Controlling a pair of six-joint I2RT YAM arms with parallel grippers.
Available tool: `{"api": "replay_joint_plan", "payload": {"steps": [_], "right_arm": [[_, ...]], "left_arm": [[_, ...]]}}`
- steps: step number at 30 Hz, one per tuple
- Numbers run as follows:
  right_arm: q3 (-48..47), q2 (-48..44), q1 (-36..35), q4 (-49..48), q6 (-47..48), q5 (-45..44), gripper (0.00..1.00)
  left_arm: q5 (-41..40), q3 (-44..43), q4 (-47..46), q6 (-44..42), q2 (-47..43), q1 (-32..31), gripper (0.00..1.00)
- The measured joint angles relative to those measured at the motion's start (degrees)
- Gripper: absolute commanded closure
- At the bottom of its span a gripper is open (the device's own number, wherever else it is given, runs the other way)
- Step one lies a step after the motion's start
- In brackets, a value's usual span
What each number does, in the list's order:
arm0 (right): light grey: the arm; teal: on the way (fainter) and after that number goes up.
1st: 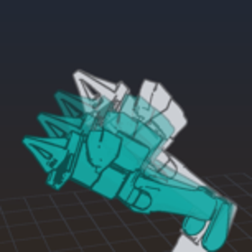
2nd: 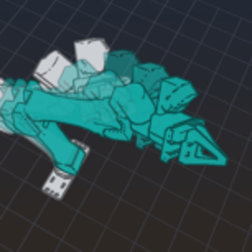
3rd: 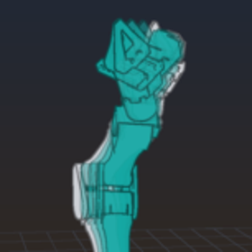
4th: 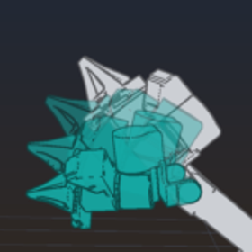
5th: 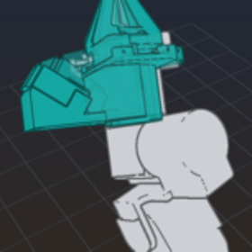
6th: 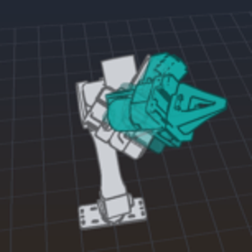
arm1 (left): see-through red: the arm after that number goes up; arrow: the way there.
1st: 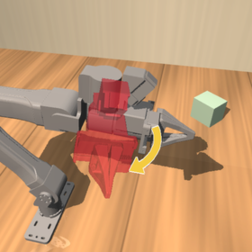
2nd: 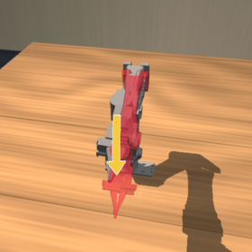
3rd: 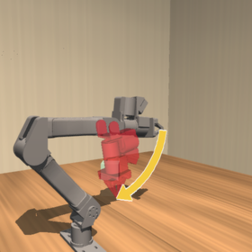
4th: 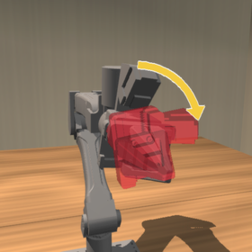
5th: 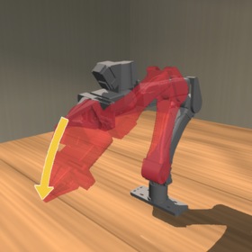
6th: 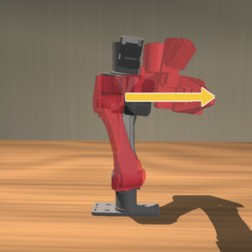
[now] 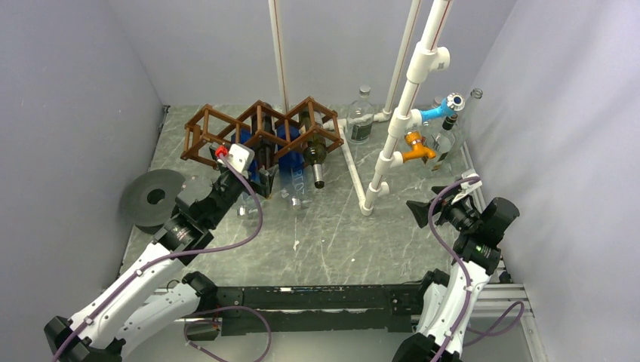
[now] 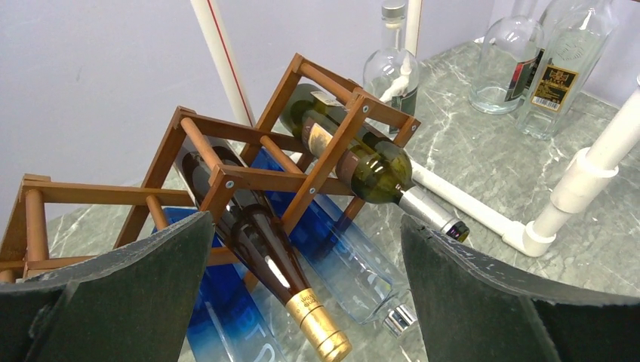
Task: Take the wine bottle off the wine rack
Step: Pick up the wine bottle from the wine rack.
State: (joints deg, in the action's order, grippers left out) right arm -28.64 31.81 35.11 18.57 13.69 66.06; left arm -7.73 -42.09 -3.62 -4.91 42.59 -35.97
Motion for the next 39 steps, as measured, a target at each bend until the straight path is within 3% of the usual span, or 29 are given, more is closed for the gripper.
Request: {"api": "replay_joint_plan", "payload": {"steps": [15, 19, 29, 39], "right_arm": [[0.00, -2.56, -1.95, -0.20, -1.46, -0.72, 0.00], [-0.24, -2.58, -3.08, 0.33, -1.22, -2.12, 0.00], [-2.27, -1.03, -5.11, 3.08, -0.09, -4.37, 0.00], [-2.58, -1.07, -8.79, 4.57, 0.68, -6.69, 0.00]], "left_arm": [[2.75, -0.07, 0.48, 3.82, 4.94, 0.00, 0.00], [3.28, -2.03, 4.17, 9.01, 7.85, 0.04, 0.00], [1.36, -12.55, 20.28, 32.76, 18.73, 0.42, 0.01], [-4.59, -18.82, 27.47, 37.24, 22.16, 0.37, 0.01]]}}
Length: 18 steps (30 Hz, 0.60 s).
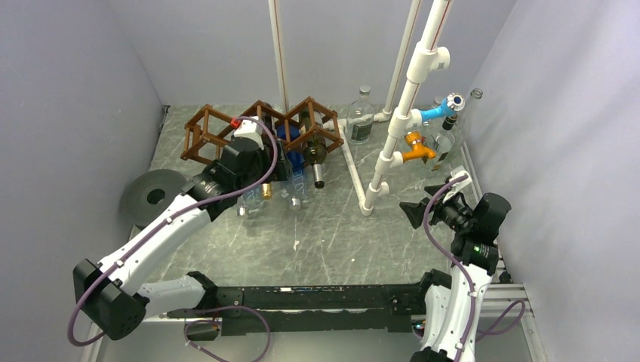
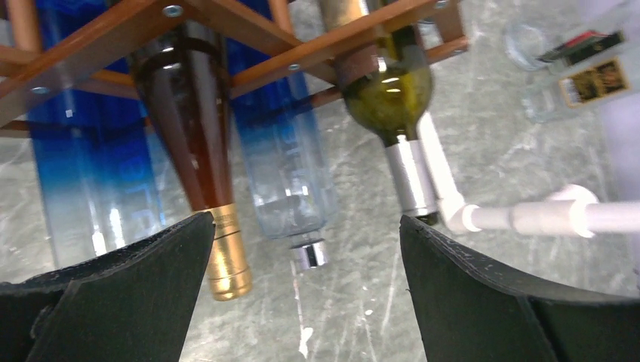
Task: Take the wine bottle off the wine rack
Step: Pick up the wine bottle from the wine rack.
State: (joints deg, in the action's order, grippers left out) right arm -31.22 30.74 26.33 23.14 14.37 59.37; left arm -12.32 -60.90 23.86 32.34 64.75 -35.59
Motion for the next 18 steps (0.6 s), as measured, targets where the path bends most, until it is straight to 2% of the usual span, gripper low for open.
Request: {"api": "replay_joint_plan", "payload": {"steps": [4, 7, 12, 18], "right_arm": [[-0.02, -0.07, -0.79, 0.02, 0.26, -0.66, 0.00], [-0.02, -0.04, -1.07, 0.17, 0.48, -0.87, 0.00], [-0.02, -0.04, -1.31, 0.44, 0.66, -1.03, 0.00], [-0.04, -0.04, -1.53, 0.48, 0.72, -1.09, 0.00]], "left_arm": [[-4.76, 0.00, 1.07, -1.73, 1.70, 0.02, 0.01], [-6.80, 2.80, -0.94, -3.89, 2.16, 0.33, 0.05], [-6.64, 8.68, -5.90, -6.21, 3.87, 1.95, 0.13], [-4.98, 9.05, -10.67, -7.87, 7.56, 4.48, 0.22]]}}
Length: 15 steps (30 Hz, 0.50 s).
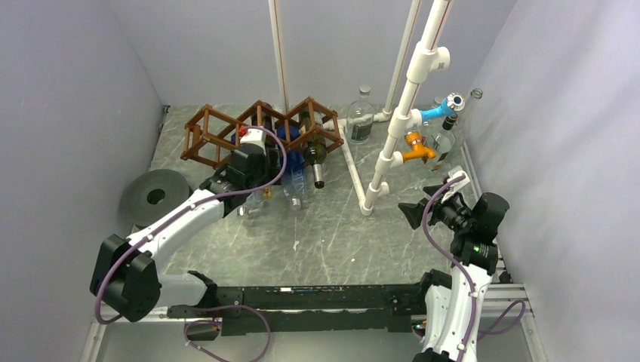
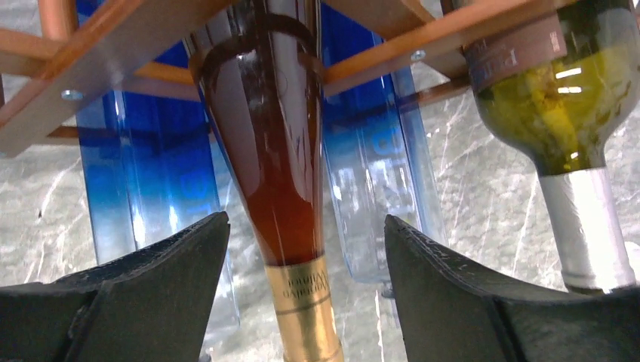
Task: Take the wine bottle off the wine rack
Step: Pick up the wine bottle from the wine rack.
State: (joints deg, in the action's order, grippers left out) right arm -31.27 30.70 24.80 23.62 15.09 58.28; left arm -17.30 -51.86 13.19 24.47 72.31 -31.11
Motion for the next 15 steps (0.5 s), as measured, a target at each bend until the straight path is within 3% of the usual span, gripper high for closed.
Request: {"api": "replay_joint_plan", "payload": {"steps": [15], "right_arm": [[-0.59, 0.00, -0.11, 0.35, 0.39, -0.44, 0.00]], "left_arm": [[3.13, -0.22, -3.85, 0.11, 8.44, 3.08, 0.32]]}}
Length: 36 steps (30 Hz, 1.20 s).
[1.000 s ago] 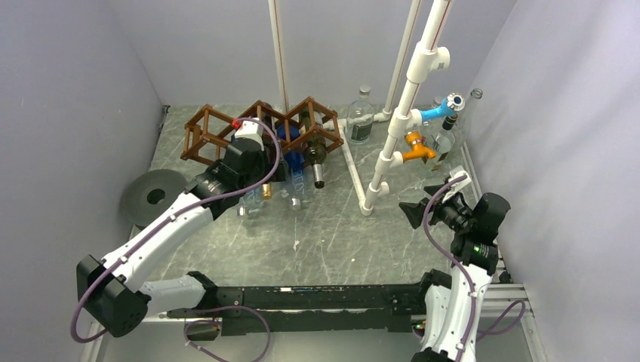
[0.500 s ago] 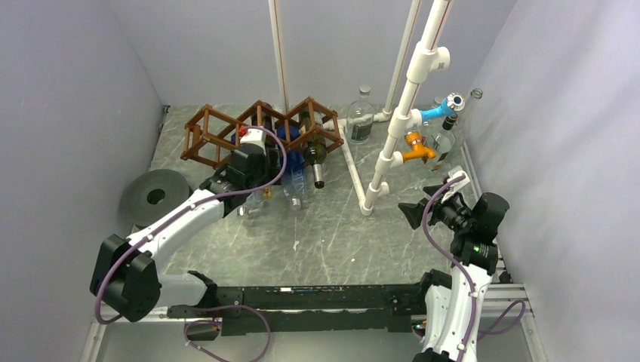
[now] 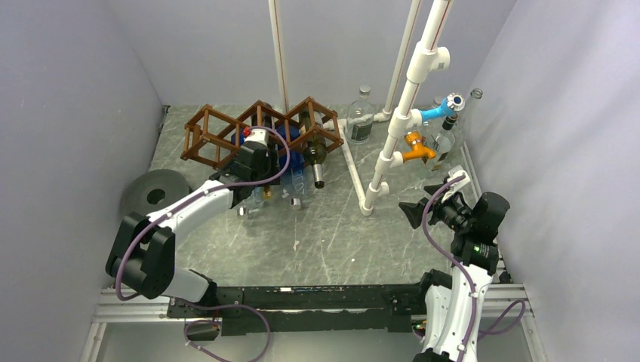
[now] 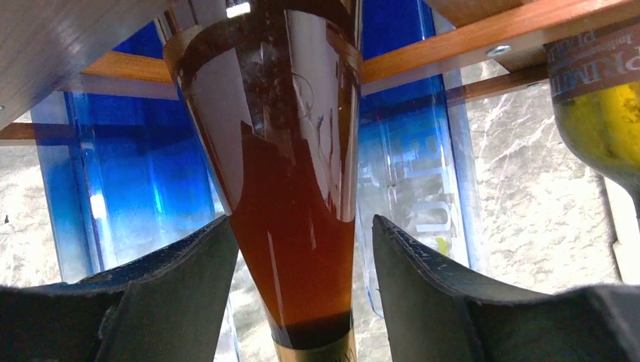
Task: Take the wine bottle off the wine rack
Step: Pick up the wine bottle from the wine rack.
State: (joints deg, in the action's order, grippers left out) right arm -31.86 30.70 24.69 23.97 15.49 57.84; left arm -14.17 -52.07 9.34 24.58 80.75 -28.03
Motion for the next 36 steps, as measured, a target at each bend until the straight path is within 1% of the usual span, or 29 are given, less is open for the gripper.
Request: {"api": "replay_joint_plan", "payload": {"steps": [9, 15, 19, 21, 22, 29, 36], "right_arm": [[-0.02, 0.00, 0.00, 0.00, 0.09, -0.37, 0.00], [-0.02, 0.00, 0.00, 0.00, 0.22, -0.42, 0.00], [-0.02, 0.07, 0.00, 0.00, 0.46, -0.52, 0.00], [-0.02, 0.07, 0.00, 0.00, 0.57, -0.59, 0.00], [-0.02, 0.07, 0.00, 0.00, 0.61, -0.61, 0.00], [-0.02, 0.07, -0.04, 0.02, 0.70, -0.83, 0.00], [-0.02, 0.07, -0.04, 0.02, 0.87, -0.85, 0.00]], "left_arm": [[1.33, -0.37, -1.38, 0.33, 1.77, 0.46, 0.35], [1.73, -0.37, -2.27, 0.76, 2.27, 0.63, 0.40], [1.64, -0.37, -2.40, 1.14, 2.45, 0.96, 0.46], [1.57, -0.37, -2.32, 1.29, 2.45, 1.11, 0.52], [1.40, -0.37, -2.21, 1.42, 2.45, 1.22, 0.57], [1.57, -0.37, -2.16, 2.58, 2.45, 1.31, 1.00], [2.12, -0.22, -0.24, 2.60, 0.55, 1.29, 1.00]]}}
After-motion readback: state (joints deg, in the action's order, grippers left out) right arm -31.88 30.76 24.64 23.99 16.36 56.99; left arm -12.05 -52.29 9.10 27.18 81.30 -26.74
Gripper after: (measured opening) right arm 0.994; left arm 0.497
